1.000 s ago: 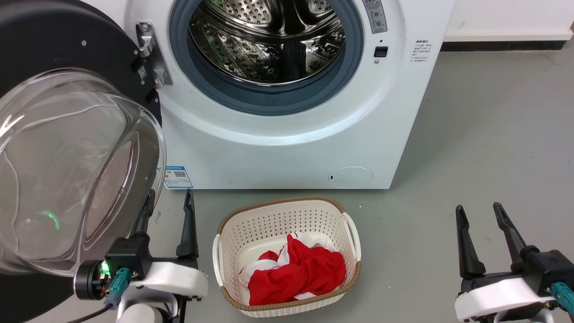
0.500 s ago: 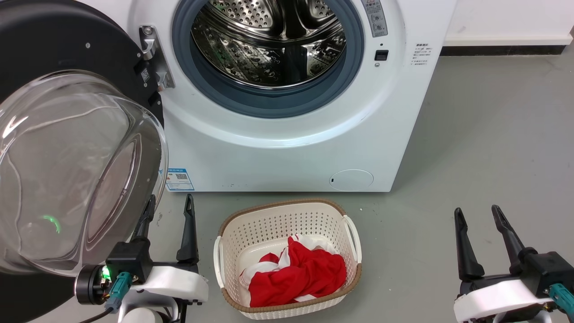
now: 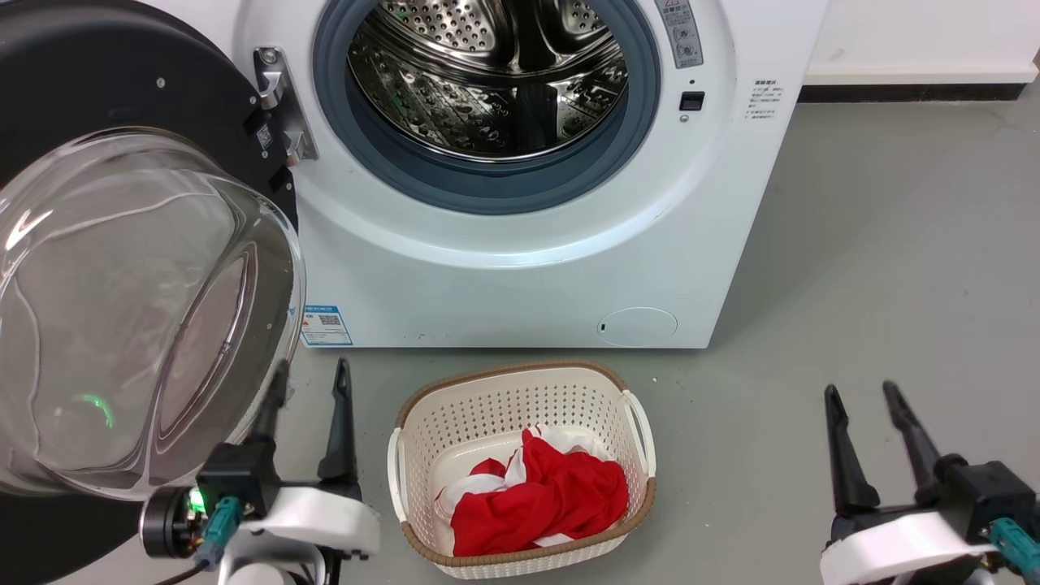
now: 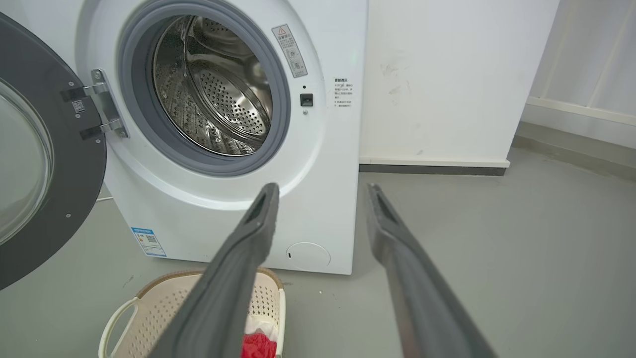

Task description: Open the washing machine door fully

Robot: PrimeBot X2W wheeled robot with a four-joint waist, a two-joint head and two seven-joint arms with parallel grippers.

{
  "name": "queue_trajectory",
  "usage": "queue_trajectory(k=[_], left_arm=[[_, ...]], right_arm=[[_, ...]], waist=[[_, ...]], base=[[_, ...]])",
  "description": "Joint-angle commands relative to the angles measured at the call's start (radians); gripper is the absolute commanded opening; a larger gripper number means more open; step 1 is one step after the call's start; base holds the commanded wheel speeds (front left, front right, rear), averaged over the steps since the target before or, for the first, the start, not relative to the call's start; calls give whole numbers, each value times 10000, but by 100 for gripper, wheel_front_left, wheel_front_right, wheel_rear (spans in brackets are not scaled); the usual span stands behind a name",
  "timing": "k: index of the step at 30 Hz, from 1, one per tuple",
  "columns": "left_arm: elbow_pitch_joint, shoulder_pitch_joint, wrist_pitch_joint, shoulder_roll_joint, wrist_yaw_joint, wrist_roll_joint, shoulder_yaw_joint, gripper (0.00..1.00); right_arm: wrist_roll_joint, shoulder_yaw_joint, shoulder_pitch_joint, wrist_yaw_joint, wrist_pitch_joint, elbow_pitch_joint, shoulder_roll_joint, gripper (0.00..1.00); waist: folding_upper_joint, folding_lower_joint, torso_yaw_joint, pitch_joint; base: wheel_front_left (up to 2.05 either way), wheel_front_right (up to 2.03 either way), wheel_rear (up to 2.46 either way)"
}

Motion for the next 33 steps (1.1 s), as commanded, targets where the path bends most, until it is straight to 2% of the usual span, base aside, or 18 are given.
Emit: queue_trajectory(k=[1,19,33], left_arm=[[126,41,7,-6,-1,-20,-12,0],[341,-77,915,-83,-358,-3465,415,0],[438,-124,1424,-125,-576,-5554,631,0]], right_arm=[[5,10,34,2,10,112,2,0],[3722,-38,-314,1,713,487,-78,0],[5937,-93,-526,0,1159,723,-111,0]], waist=[[0,0,-1,-1],[0,0,-2,-43],[0,0,-4,-73]], base=[[0,0,0],[0,0,0],[0,0,0]])
